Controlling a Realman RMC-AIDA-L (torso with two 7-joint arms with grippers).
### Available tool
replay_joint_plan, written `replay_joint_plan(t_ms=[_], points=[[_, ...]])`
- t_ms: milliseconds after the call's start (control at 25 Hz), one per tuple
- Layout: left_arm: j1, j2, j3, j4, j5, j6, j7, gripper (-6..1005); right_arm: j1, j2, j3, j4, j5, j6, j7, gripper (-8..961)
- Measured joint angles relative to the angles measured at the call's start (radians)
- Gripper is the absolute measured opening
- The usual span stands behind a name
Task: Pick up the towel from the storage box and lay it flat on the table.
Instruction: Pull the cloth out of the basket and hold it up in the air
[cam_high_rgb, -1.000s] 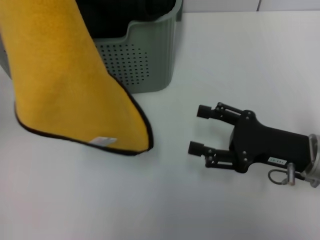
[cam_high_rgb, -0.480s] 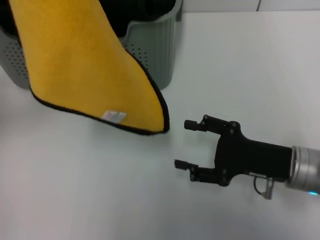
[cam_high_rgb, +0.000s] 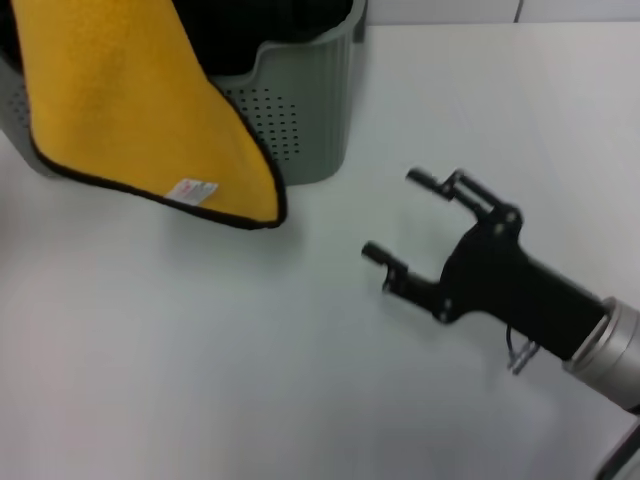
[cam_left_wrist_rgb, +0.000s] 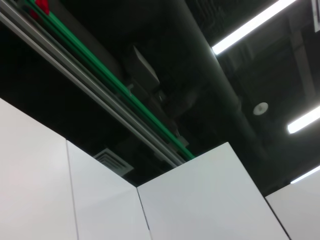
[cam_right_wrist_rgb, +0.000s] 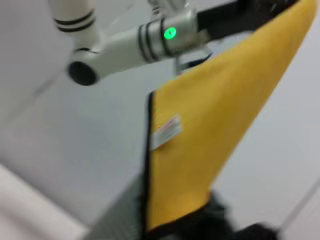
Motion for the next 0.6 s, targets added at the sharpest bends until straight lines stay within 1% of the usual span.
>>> replay_joint_plan(t_ms=[40,120,160,240,320,400,520,600], points=[[-0.001,-0.002,0.0,-0.001,-0.001,-0.005,0.003,15,0.005,0.0,-0.05,-0.002,0.088,-0.016,-0.067,746],[-0.006,-0.007,0.0,-0.002,0.0,-0.011,0.017,14,0.011,0.0,-0.103,-0.014,0.189,-0.022,-0.138,746],[-0.007,-0.009,0.001,-0.002,0.001,-0.013,0.023,14,0.017,0.0,-0.125,-0.025,0.214,-0.015,-0.161,746],[-0.009,-0.013,0.003,-0.003,0.002,-0.013,0.031,14,0.033,0.0,-0.154,-0.037,0.214,0.006,-0.175,739],[-0.01,-0.016,0.003,-0.003,-0.003,-0.013,0.03,14,0.067,0.0,-0.202,-0.039,0.205,0.033,-0.176,732],[-0.011,-0.017,0.002,-0.002,-0.006,-0.013,0.026,15,0.085,0.0,-0.235,-0.038,0.201,0.056,-0.178,725],[-0.013,-0.018,0.005,0.001,-0.006,-0.014,0.024,15,0.085,0.0,-0.244,-0.063,0.208,0.096,-0.207,715],[-0.013,-0.018,0.008,0.002,-0.003,-0.013,0.025,15,0.088,0.0,-0.245,-0.089,0.24,0.128,-0.243,708]])
